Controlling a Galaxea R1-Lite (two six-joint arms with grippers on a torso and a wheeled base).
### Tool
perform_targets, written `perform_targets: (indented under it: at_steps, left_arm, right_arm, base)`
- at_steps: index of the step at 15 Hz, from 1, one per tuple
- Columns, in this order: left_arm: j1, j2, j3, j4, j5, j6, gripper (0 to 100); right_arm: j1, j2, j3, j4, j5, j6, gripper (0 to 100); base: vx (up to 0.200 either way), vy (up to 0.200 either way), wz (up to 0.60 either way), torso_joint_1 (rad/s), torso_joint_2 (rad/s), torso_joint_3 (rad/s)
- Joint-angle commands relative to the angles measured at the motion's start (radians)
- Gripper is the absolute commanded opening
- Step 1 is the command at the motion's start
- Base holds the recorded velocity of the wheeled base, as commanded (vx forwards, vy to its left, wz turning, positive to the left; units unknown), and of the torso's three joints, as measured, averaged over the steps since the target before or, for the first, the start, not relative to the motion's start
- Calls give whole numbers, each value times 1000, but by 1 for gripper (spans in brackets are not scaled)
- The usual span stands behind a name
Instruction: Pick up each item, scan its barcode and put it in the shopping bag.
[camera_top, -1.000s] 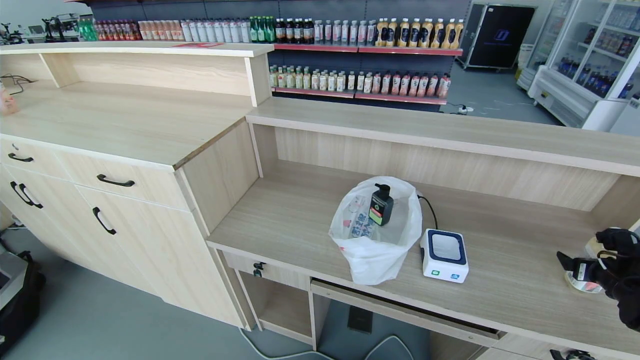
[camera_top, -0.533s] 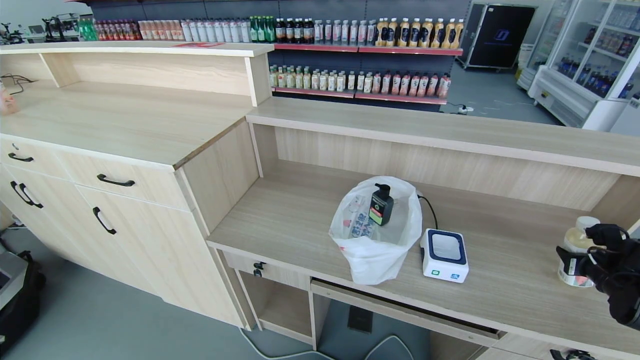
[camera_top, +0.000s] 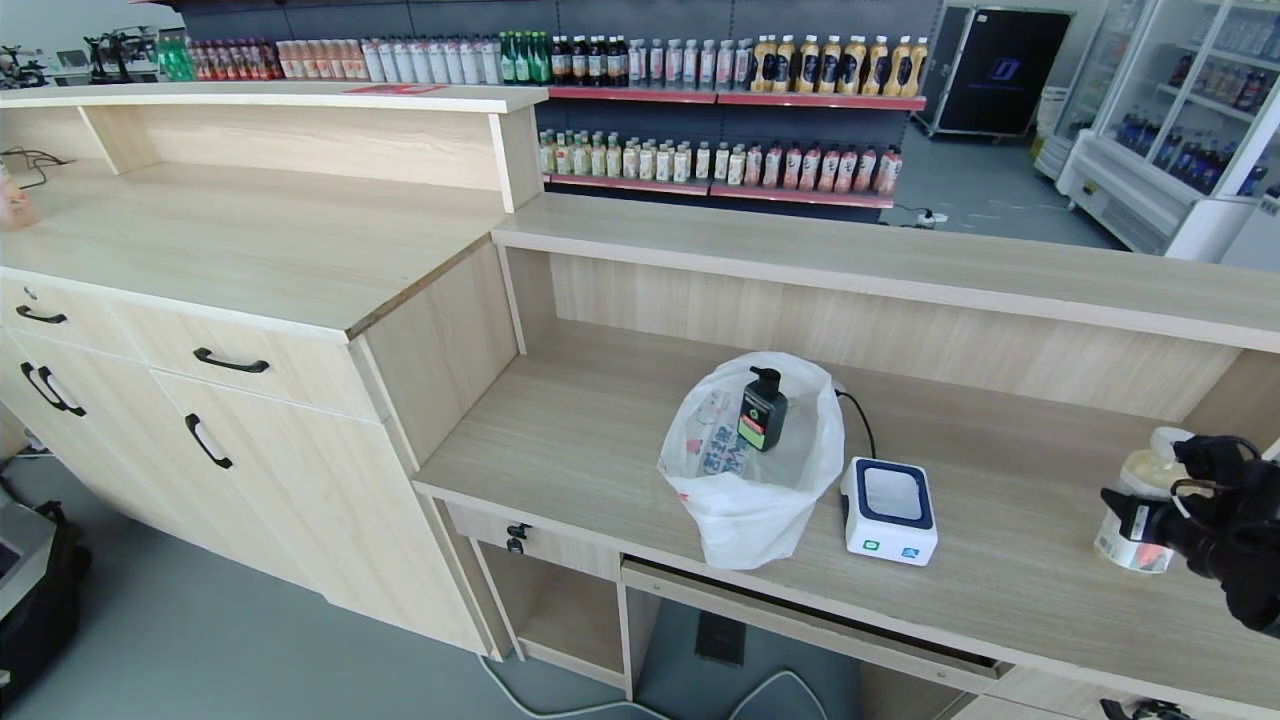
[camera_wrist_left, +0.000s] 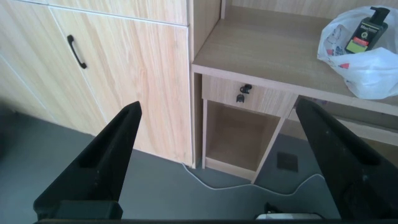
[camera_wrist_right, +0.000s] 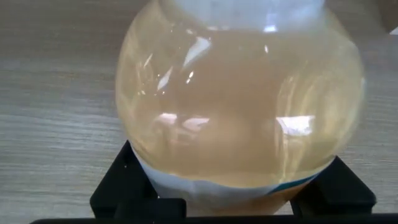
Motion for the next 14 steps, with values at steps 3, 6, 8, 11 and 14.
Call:
perform_targets:
  at_steps: [3, 6, 8, 11, 14]
  left_arm:
    - [0, 0, 0, 0, 0, 0, 100]
    - [0, 0, 0, 0, 0, 0, 100]
    - [0, 0, 0, 0, 0, 0, 100]
    - [0, 0, 0, 0, 0, 0, 100]
    - [0, 0, 0, 0, 0, 0, 100]
  right_arm:
    - [11, -526, -43, 604, 332, 185, 0]
    - [36, -753, -62, 767, 656, 284, 0]
    - [103, -863, -69, 815, 795, 377, 0]
    - [264, -1015, -78, 824, 875, 607, 0]
    - [428, -1126, -63, 825, 877, 722, 0]
  base:
    - [0, 0, 0, 0, 0, 0]
    - [0, 0, 0, 0, 0, 0]
    - [0, 0, 0, 0, 0, 0]
    - [0, 0, 0, 0, 0, 0]
    - [0, 0, 0, 0, 0, 0]
